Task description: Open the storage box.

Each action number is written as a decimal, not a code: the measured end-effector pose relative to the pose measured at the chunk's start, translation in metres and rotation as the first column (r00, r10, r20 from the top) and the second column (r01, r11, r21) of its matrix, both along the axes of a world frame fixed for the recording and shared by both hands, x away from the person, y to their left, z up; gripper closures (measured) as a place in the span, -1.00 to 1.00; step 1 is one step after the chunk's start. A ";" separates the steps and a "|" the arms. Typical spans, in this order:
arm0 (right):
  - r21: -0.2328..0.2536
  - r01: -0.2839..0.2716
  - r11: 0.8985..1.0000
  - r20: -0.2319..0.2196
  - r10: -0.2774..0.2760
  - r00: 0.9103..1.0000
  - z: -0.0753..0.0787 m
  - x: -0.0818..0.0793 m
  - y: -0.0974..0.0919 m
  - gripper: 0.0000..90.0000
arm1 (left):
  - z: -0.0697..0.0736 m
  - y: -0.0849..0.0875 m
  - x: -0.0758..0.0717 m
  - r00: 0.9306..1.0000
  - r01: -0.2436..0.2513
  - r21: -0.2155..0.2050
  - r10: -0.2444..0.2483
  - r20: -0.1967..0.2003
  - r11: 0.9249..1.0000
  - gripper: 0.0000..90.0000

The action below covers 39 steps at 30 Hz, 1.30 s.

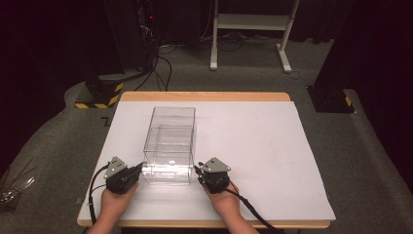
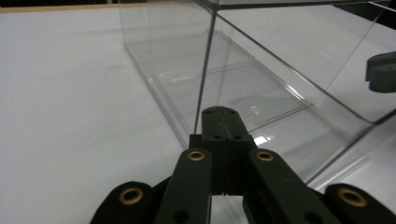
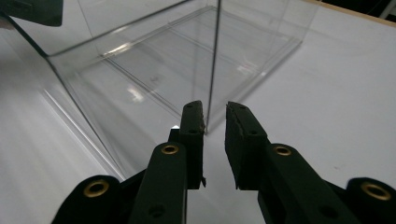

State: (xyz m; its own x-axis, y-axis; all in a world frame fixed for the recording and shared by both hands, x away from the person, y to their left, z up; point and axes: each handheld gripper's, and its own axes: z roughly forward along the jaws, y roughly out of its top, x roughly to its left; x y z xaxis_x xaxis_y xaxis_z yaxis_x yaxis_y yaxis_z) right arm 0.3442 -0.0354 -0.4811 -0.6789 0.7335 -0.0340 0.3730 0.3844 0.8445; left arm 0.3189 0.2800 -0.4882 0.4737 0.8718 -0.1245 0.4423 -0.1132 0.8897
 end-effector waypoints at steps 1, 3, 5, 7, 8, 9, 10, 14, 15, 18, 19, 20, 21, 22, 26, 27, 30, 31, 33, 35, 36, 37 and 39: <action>0.008 -0.007 1.000 -0.003 0.007 1.000 0.000 0.000 0.003 0.72 | 0.000 0.000 0.000 1.000 0.009 -0.008 -0.009 -0.004 1.000 1.00; 0.021 -0.015 1.000 -0.012 0.016 1.000 0.000 0.000 0.007 0.77 | 0.000 0.001 -0.001 1.000 0.015 -0.012 -0.015 -0.009 1.000 1.00; 0.022 -0.012 1.000 -0.018 0.013 1.000 0.001 -0.001 0.009 0.85 | 0.000 0.002 -0.002 1.000 0.026 -0.021 -0.026 -0.015 0.999 1.00; 0.025 -0.016 1.000 -0.024 0.017 1.000 0.000 -0.003 0.010 0.91 | 0.000 0.003 -0.004 0.999 0.037 -0.021 -0.037 -0.017 0.999 1.00; 0.020 -0.023 1.000 -0.020 0.024 1.000 0.000 -0.004 0.010 0.92 | 0.000 0.004 -0.006 0.999 0.039 -0.021 -0.039 -0.020 0.999 1.00; 0.023 -0.027 0.999 -0.023 0.027 0.999 0.000 -0.006 0.010 0.93 | 0.000 0.004 -0.007 0.999 0.043 -0.022 -0.043 -0.023 0.999 1.00; 0.026 -0.036 0.999 -0.028 0.037 0.999 0.000 -0.010 0.010 0.94 | 0.000 0.006 -0.010 0.998 0.053 -0.024 -0.053 -0.030 0.998 1.00; 0.028 -0.046 0.999 -0.026 0.047 0.999 0.000 -0.015 0.009 0.96 | 0.001 0.006 -0.017 0.997 0.058 -0.029 -0.059 -0.039 0.998 1.00; 0.028 -0.046 0.999 -0.027 0.047 0.999 0.000 -0.017 0.009 0.96 | 0.001 0.006 -0.019 0.997 0.064 -0.021 -0.065 -0.039 0.998 1.00; 0.034 -0.049 0.998 -0.029 0.050 0.998 -0.001 -0.022 0.007 0.96 | 0.002 0.006 -0.027 0.994 0.096 -0.005 -0.096 -0.050 0.995 1.00; 0.036 -0.050 0.998 -0.029 0.051 0.998 -0.002 -0.023 0.006 0.96 | 0.003 0.006 -0.029 0.993 0.107 0.003 -0.106 -0.051 0.994 1.00; 0.041 -0.048 0.998 -0.034 0.050 0.998 -0.002 -0.025 0.005 0.96 | 0.003 0.006 -0.031 0.992 0.117 0.008 -0.116 -0.057 0.993 1.00; 0.043 -0.050 0.998 -0.034 0.052 0.998 -0.002 -0.027 0.004 0.96 | 0.004 0.006 -0.033 0.990 0.125 0.012 -0.125 -0.060 0.992 1.00; 0.047 -0.054 0.997 -0.034 0.056 0.998 -0.003 -0.028 0.003 0.96 | 0.004 0.006 -0.034 0.990 0.130 0.023 -0.129 -0.060 0.991 1.00; 0.057 -0.060 0.997 -0.039 0.062 0.997 -0.004 -0.035 0.003 0.96 | 0.005 0.009 -0.036 0.988 0.139 0.020 -0.137 -0.073 0.990 1.00; 0.057 -0.067 0.996 -0.038 0.070 0.997 -0.004 -0.037 0.003 0.96 | 0.005 0.010 -0.036 0.988 0.139 0.021 -0.137 -0.073 0.990 1.00; 0.057 -0.079 0.995 -0.031 0.080 0.996 -0.004 -0.042 0.003 0.95 | 0.006 0.011 -0.037 0.987 0.142 0.015 -0.141 -0.080 0.990 1.00; 0.059 -0.079 0.995 -0.031 0.081 0.996 -0.004 -0.043 0.003 0.95 | 0.006 0.011 -0.037 0.986 0.147 0.018 -0.145 -0.080 0.989 1.00; 0.062 -0.083 0.995 -0.033 0.085 0.996 -0.004 -0.044 0.002 0.94 | 0.006 0.012 -0.038 0.984 0.155 0.014 -0.153 -0.086 0.988 1.00; 0.059 -0.086 0.994 -0.028 0.088 0.996 -0.004 -0.045 0.002 0.94 | 0.006 0.013 -0.038 0.983 0.162 0.008 -0.160 -0.092 0.987 1.00; 0.060 -0.087 0.994 -0.028 0.088 0.996 -0.004 -0.046 0.002 0.94 | 0.006 0.013 -0.039 0.982 0.164 0.005 -0.162 -0.095 0.987 1.00; 0.061 -0.084 0.995 -0.031 0.086 0.996 -0.004 -0.047 0.002 0.94 | 0.006 0.013 -0.040 0.982 0.163 0.000 -0.162 -0.099 0.987 1.00; 0.063 -0.087 0.994 -0.030 0.089 0.996 -0.004 -0.049 0.002 0.94 | 0.005 0.014 -0.043 0.981 0.168 -0.002 -0.168 -0.102 0.986 1.00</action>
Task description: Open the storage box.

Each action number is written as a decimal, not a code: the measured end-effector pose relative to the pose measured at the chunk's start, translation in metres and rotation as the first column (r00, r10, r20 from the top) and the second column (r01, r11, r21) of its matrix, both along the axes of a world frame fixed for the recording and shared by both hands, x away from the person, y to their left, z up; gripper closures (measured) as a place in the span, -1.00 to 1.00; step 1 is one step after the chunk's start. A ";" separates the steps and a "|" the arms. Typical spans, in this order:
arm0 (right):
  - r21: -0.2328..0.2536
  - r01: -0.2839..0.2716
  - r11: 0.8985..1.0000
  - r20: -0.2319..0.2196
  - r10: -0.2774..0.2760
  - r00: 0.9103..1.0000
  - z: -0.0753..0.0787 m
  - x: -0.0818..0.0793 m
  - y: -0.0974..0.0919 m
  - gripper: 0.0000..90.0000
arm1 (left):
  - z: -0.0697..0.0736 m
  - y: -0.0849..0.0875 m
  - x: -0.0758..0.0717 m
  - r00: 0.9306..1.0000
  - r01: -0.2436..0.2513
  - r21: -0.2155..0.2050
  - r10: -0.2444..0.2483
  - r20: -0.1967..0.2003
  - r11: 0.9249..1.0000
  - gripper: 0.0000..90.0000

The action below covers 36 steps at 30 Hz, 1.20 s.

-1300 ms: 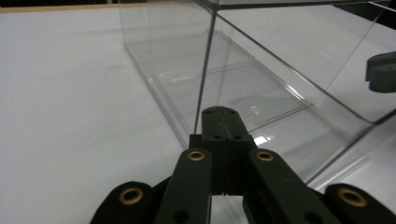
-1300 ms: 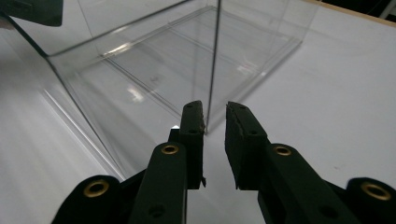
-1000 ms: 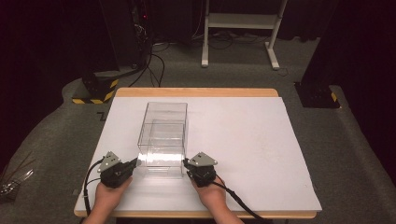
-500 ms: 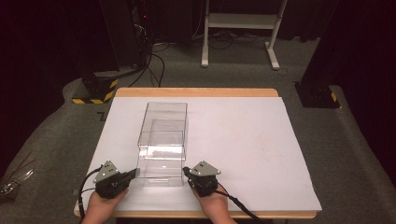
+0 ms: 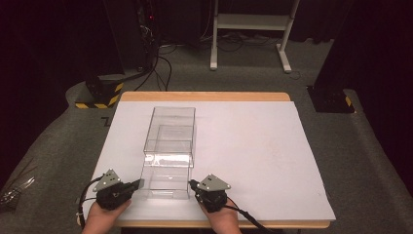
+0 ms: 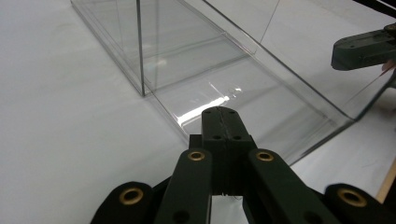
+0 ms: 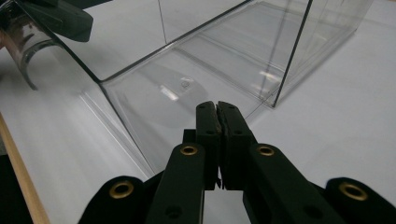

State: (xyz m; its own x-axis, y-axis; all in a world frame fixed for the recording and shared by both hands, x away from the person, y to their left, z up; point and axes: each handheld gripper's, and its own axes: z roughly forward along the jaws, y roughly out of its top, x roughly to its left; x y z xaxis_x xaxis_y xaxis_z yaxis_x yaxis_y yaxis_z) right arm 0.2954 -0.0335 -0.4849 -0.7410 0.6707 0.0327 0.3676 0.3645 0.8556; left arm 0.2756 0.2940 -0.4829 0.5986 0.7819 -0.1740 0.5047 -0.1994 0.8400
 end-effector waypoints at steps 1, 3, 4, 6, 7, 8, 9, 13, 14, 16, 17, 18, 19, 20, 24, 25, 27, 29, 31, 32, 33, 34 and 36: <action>0.002 -0.005 1.000 0.000 0.005 1.000 0.000 -0.002 0.000 0.94 | 0.000 0.000 -0.002 1.000 0.001 0.002 -0.001 -0.001 1.000 1.00; 0.001 -0.011 1.000 0.000 0.011 1.000 0.000 -0.004 0.000 0.94 | -0.001 0.000 -0.006 1.000 0.006 0.005 -0.006 -0.004 1.000 1.00; 0.001 -0.011 1.000 0.000 0.011 1.000 0.000 -0.004 0.000 0.94 | -0.001 0.001 -0.008 1.000 0.010 0.008 -0.010 -0.001 1.000 1.00; 0.000 -0.013 1.000 0.000 0.013 1.000 0.000 -0.006 -0.001 0.94 | 0.000 0.000 -0.010 1.000 0.016 0.015 -0.016 0.000 1.000 1.00; 0.001 -0.012 1.000 0.003 0.012 1.000 0.000 -0.008 -0.002 0.94 | 0.000 0.000 -0.010 1.000 0.018 0.018 -0.018 0.004 1.000 1.00; 0.001 -0.012 1.000 0.003 0.012 1.000 0.000 -0.008 -0.002 0.94 | 0.000 -0.001 -0.010 1.000 0.019 0.014 -0.019 0.002 1.000 1.00; 0.005 -0.013 1.000 0.000 0.013 1.000 0.000 -0.009 -0.002 0.94 | 0.000 -0.001 -0.011 1.000 0.022 0.020 -0.022 0.005 1.000 1.00; 0.008 -0.014 1.000 0.000 0.014 1.000 0.001 -0.013 -0.003 0.94 | 0.000 0.000 -0.012 1.000 0.031 0.023 -0.031 0.004 0.999 1.00; 0.008 -0.014 1.000 0.000 0.014 1.000 0.001 -0.013 -0.003 0.94 | 0.000 0.000 -0.012 0.999 0.032 0.021 -0.033 0.005 0.999 1.00; 0.010 -0.016 1.000 0.000 0.016 1.000 0.000 -0.013 -0.004 0.94 | 0.000 0.000 -0.012 0.999 0.035 0.022 -0.035 0.007 0.999 1.00; 0.011 -0.017 1.000 0.001 0.017 1.000 0.000 -0.014 -0.004 0.94 | -0.001 0.000 -0.012 0.999 0.036 0.022 -0.036 0.008 0.999 1.00; 0.012 -0.017 1.000 0.000 0.017 1.000 0.000 -0.014 -0.004 0.94 | -0.001 0.000 -0.012 0.999 0.036 0.020 -0.036 0.006 0.999 1.00; 0.014 -0.019 1.000 -0.001 0.019 1.000 0.000 -0.015 -0.004 0.94 | -0.001 0.000 -0.012 0.999 0.039 0.020 -0.039 0.006 0.999 1.00; 0.014 -0.019 1.000 -0.001 0.019 1.000 0.000 -0.015 -0.004 0.94 | -0.001 0.001 -0.013 0.999 0.041 0.019 -0.041 0.006 0.999 1.00; 0.016 -0.024 1.000 -0.004 0.024 1.000 0.000 -0.016 -0.004 0.93 | -0.001 0.002 -0.012 0.999 0.048 0.020 -0.048 0.005 0.999 1.00; 0.016 -0.027 1.000 -0.004 0.027 1.000 0.000 -0.016 -0.005 0.93 | -0.001 0.002 -0.012 0.999 0.048 0.019 -0.049 0.007 0.999 1.00; 0.014 -0.028 1.000 -0.003 0.028 1.000 0.000 -0.017 -0.005 0.90 | -0.002 0.002 -0.013 0.999 0.049 0.020 -0.049 0.008 0.999 1.00; 0.011 -0.032 0.999 -0.005 0.032 0.999 0.000 -0.016 -0.006 0.77 | -0.001 0.002 -0.013 0.999 0.046 0.023 -0.046 0.010 0.999 1.00; 0.015 -0.040 0.999 -0.011 0.040 0.999 0.000 -0.015 -0.007 0.73 | -0.001 0.003 -0.012 0.999 0.027 0.023 -0.027 0.019 0.999 1.00; 0.014 -0.044 0.999 -0.011 0.044 0.999 0.001 -0.014 -0.008 0.68 | -0.002 0.004 -0.012 1.000 0.012 0.024 -0.012 0.018 1.000 1.00; 0.014 -0.039 0.999 -0.006 0.039 0.999 0.002 -0.013 -0.010 0.64 | -0.002 0.007 -0.011 1.000 -0.014 0.027 0.013 0.027 1.000 0.99; 0.014 -0.039 0.999 -0.006 0.039 0.999 0.002 -0.013 -0.010 0.64 | -0.002 0.007 -0.011 1.000 -0.014 0.027 0.013 0.027 1.000 0.97; 0.015 -0.031 0.999 -0.001 0.031 1.000 0.003 -0.012 -0.012 0.61 | -0.003 0.011 -0.010 0.999 -0.042 0.026 0.041 0.028 0.999 0.97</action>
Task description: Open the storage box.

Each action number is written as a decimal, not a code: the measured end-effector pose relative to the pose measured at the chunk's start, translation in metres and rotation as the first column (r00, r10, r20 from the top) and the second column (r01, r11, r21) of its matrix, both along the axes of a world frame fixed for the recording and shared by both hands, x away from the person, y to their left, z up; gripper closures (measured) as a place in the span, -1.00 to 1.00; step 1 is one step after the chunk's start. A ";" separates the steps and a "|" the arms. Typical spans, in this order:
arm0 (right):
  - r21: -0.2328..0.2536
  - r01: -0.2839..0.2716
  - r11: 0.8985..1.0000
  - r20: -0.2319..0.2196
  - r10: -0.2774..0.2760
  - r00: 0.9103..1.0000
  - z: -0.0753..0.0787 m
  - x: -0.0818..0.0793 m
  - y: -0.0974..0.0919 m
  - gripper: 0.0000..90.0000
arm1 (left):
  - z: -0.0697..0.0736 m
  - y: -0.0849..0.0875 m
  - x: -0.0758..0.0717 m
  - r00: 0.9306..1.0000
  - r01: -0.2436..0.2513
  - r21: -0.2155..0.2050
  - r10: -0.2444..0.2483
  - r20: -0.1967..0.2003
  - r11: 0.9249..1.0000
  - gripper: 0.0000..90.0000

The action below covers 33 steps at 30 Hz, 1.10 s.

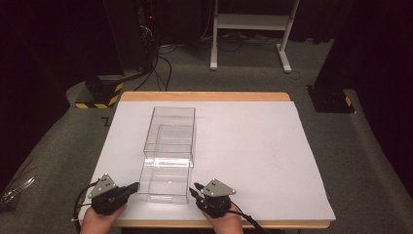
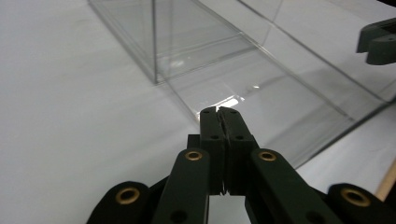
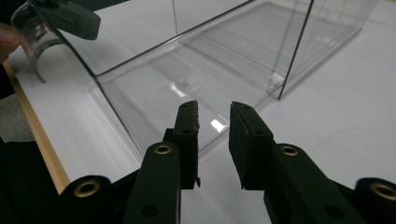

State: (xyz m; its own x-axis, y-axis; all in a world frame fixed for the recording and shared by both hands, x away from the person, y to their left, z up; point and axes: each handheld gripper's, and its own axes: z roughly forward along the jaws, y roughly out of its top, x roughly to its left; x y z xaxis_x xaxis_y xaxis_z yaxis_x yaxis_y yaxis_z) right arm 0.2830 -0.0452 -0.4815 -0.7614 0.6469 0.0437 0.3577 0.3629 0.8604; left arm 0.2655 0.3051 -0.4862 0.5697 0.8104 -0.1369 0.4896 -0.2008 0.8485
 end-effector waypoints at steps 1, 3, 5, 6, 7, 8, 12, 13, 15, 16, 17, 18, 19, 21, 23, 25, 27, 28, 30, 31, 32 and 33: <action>0.001 0.003 1.000 0.003 -0.003 1.000 0.001 0.001 -0.001 0.60 | -0.001 0.001 0.000 1.000 -0.013 0.000 0.013 -0.001 1.000 0.97; -0.001 0.013 1.000 0.009 -0.013 1.000 0.002 0.003 -0.004 0.58 | -0.001 0.004 0.001 0.999 -0.043 0.001 0.043 0.006 0.999 0.96; -0.005 0.021 1.000 0.011 -0.021 1.000 0.004 0.005 -0.008 0.56 | -0.002 0.006 0.001 0.997 -0.073 0.001 0.073 0.011 0.997 0.94; -0.010 0.027 1.000 0.015 -0.027 1.000 0.004 0.007 -0.010 0.55 | -0.003 0.007 0.002 0.997 -0.081 0.008 0.081 0.017 0.997 0.90; -0.019 0.041 0.999 0.021 -0.040 0.999 0.004 0.010 -0.015 0.50 | -0.004 0.007 0.002 0.996 -0.092 0.006 0.092 0.012 0.996 0.82; -0.019 0.041 0.999 0.021 -0.040 0.999 0.004 0.010 -0.015 0.50 | -0.006 0.008 0.004 0.995 -0.104 0.012 0.104 0.007 0.995 0.82; -0.066 0.079 0.995 0.024 -0.077 0.997 -0.003 0.025 -0.031 0.41 | -0.010 0.010 0.009 0.987 -0.159 0.044 0.159 0.009 0.986 0.65; -0.074 0.097 0.993 0.021 -0.095 0.995 -0.004 0.028 -0.036 0.39 | -0.012 0.010 0.010 0.985 -0.174 0.051 0.174 0.006 0.983 0.59; -0.086 0.127 0.988 0.011 -0.127 0.992 -0.008 0.037 -0.047 0.33 | -0.014 0.012 0.013 0.979 -0.203 0.062 0.204 -0.005 0.977 0.48; -0.091 0.150 0.985 0.005 -0.150 0.989 -0.009 0.041 -0.054 0.29 | -0.015 0.012 0.014 0.976 -0.214 0.073 0.215 -0.006 0.974 0.43; -0.089 0.177 0.980 -0.008 -0.178 0.984 -0.010 0.048 -0.065 0.25 | -0.016 0.013 0.015 0.974 -0.226 0.080 0.228 -0.013 0.971 0.38; -0.089 0.177 0.980 -0.008 -0.178 0.984 -0.010 0.048 -0.065 0.25 | -0.016 0.013 0.015 0.974 -0.226 0.080 0.228 -0.013 0.971 0.36; -0.095 0.194 0.976 -0.012 -0.196 0.981 -0.010 0.052 -0.072 0.23 | -0.016 0.013 0.016 0.971 -0.236 0.083 0.238 -0.015 0.968 0.36; -0.108 0.223 0.969 -0.004 -0.225 0.974 -0.010 0.058 -0.085 0.21 | -0.015 0.012 0.018 0.967 -0.253 0.088 0.255 -0.011 0.964 0.33; -0.112 0.276 0.955 -0.013 -0.279 0.960 -0.008 0.066 -0.108 0.18 | -0.015 0.012 0.021 0.964 -0.263 0.103 0.265 -0.014 0.959 0.29; -0.118 0.291 0.950 -0.012 -0.294 0.956 -0.008 0.068 -0.116 0.18 | -0.016 0.011 0.025 0.962 -0.269 0.127 0.273 -0.017 0.955 0.28; -0.129 0.321 0.938 -0.009 -0.325 0.946 -0.009 0.070 -0.132 0.17 | -0.015 0.010 0.028 0.959 -0.278 0.133 0.282 -0.020 0.951 0.26; -0.136 0.338 0.931 -0.010 -0.343 0.939 -0.009 0.071 -0.140 0.17 | -0.014 0.010 0.030 0.958 -0.282 0.131 0.287 -0.020 0.950 0.26; -0.145 0.370 0.918 -0.007 -0.375 0.927 -0.008 0.072 -0.158 0.17 | -0.012 0.010 0.036 0.955 -0.293 0.127 0.297 -0.020 0.948 0.23; -0.153 0.394 0.906 -0.002 -0.399 0.917 -0.008 0.073 -0.171 0.17 | -0.009 0.007 0.043 0.955 -0.290 0.144 0.296 -0.022 0.946 0.20; -0.153 0.394 0.906 -0.002 -0.399 0.917 -0.008 0.073 -0.171 0.17 | -0.009 0.007 0.043 0.955 -0.290 0.144 0.296 -0.022 0.946 0.18; -0.170 0.417 0.893 -0.001 -0.424 0.906 -0.009 0.074 -0.183 0.17 | -0.008 0.006 0.047 0.955 -0.288 0.154 0.296 -0.028 0.945 0.16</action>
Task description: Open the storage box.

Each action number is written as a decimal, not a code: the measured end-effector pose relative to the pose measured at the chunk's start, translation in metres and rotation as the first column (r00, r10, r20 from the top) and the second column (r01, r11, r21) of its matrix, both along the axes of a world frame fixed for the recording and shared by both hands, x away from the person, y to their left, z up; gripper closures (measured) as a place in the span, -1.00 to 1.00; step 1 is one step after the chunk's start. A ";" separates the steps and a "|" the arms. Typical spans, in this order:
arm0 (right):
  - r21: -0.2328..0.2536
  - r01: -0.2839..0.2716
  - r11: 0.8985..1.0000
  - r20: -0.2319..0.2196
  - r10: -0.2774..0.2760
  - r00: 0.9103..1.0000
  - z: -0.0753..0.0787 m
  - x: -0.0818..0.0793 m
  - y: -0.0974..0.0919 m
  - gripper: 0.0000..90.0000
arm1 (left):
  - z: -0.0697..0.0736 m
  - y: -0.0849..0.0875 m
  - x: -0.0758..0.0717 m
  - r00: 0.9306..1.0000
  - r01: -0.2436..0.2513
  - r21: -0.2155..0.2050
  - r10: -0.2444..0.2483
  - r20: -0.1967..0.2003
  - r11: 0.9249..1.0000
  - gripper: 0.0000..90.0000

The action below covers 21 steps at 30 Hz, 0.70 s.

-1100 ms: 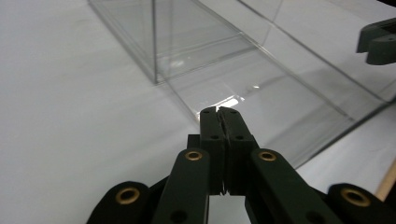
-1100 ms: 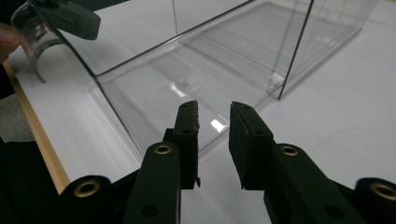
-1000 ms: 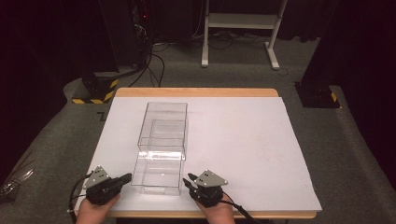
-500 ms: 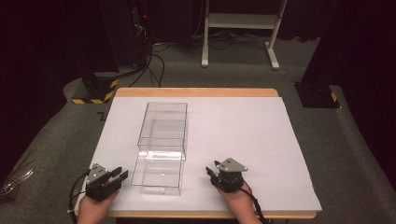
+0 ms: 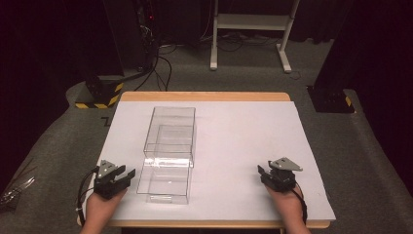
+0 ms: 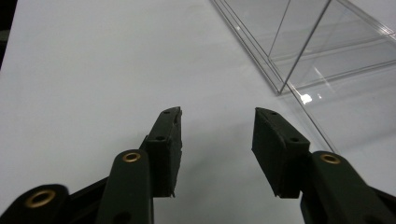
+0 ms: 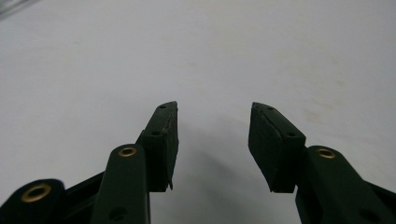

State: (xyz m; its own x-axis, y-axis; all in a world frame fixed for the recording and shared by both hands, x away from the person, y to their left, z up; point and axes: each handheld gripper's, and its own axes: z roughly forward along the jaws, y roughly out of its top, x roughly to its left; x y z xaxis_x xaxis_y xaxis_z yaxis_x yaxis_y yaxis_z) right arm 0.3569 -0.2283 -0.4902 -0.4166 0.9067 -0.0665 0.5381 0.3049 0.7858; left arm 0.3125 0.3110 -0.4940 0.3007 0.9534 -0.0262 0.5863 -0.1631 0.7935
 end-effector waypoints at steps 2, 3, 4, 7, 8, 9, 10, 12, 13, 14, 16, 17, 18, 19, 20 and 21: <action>-0.022 0.022 1.000 -0.013 -0.023 1.000 -0.003 0.001 -0.010 0.17 | -0.003 -0.004 0.012 0.999 -0.026 0.018 0.026 -0.021 0.999 0.14; -0.034 0.033 0.999 -0.020 -0.034 0.999 -0.004 0.002 -0.014 0.16 | -0.003 -0.004 0.012 0.999 -0.026 0.018 0.026 -0.021 0.999 0.13; -0.042 0.041 0.998 -0.033 -0.042 0.999 -0.006 0.002 -0.018 0.15 | -0.007 -0.005 0.018 0.998 -0.047 0.012 0.047 -0.041 0.999 0.10; -0.035 0.049 0.998 -0.072 -0.051 0.996 -0.010 0.003 -0.023 0.11 | -0.012 -0.009 0.020 0.997 -0.053 0.024 0.054 -0.055 0.998 0.03; -0.030 0.048 0.998 -0.075 -0.050 0.996 -0.010 0.003 -0.024 0.11 | -0.013 -0.013 0.018 0.998 -0.050 0.070 0.052 -0.039 0.996 -0.03; -0.030 0.048 0.998 -0.075 -0.050 0.996 -0.010 0.003 -0.024 0.11 | -0.013 -0.013 0.018 0.998 -0.050 0.070 0.052 -0.039 0.996 -0.07; -0.040 0.049 0.998 -0.057 -0.051 0.997 -0.011 0.001 -0.022 0.11 | -0.013 -0.014 0.017 0.998 -0.057 0.075 0.059 -0.033 0.996 -0.11; -0.029 0.056 0.998 -0.061 -0.057 0.996 -0.012 0.001 -0.023 0.05 | -0.014 -0.014 0.017 0.997 -0.070 0.081 0.073 -0.035 0.994 -0.19; -0.029 0.056 0.998 -0.061 -0.057 0.996 -0.012 0.001 -0.023 0.05 | -0.014 -0.015 0.017 0.997 -0.073 0.086 0.076 -0.031 0.994 -0.19; 0.001 0.065 0.998 -0.082 -0.065 0.995 -0.012 0.003 -0.027 0.01 | -0.013 -0.016 0.016 0.997 -0.071 0.109 0.074 -0.022 0.992 -0.19; 0.008 0.064 0.998 -0.082 -0.063 0.995 -0.012 0.003 -0.028 0.02 | -0.014 -0.017 0.016 0.997 -0.072 0.122 0.074 -0.013 0.990 -0.18; 0.008 0.064 0.998 -0.082 -0.063 0.995 -0.012 0.003 -0.028 0.02 | -0.014 -0.018 0.015 0.997 -0.073 0.119 0.075 -0.014 0.990 -0.18; -0.008 0.067 0.998 -0.075 -0.068 0.995 -0.012 0.003 -0.026 0.00 | -0.014 -0.017 0.016 0.997 -0.071 0.121 0.073 -0.014 0.990 -0.20; -0.008 0.067 0.998 -0.075 -0.068 0.995 -0.012 0.003 -0.026 0.00 | -0.014 -0.016 0.016 0.997 -0.074 0.105 0.077 -0.022 0.992 -0.20; -0.002 0.071 0.997 -0.078 -0.071 0.994 -0.012 0.003 -0.027 -0.01 | -0.014 -0.014 0.017 0.996 -0.077 0.084 0.080 -0.030 0.993 -0.22; -0.002 0.071 0.997 -0.078 -0.071 0.994 -0.012 0.003 -0.027 -0.01 | -0.014 -0.012 0.018 0.996 -0.077 0.069 0.080 -0.044 0.995 -0.22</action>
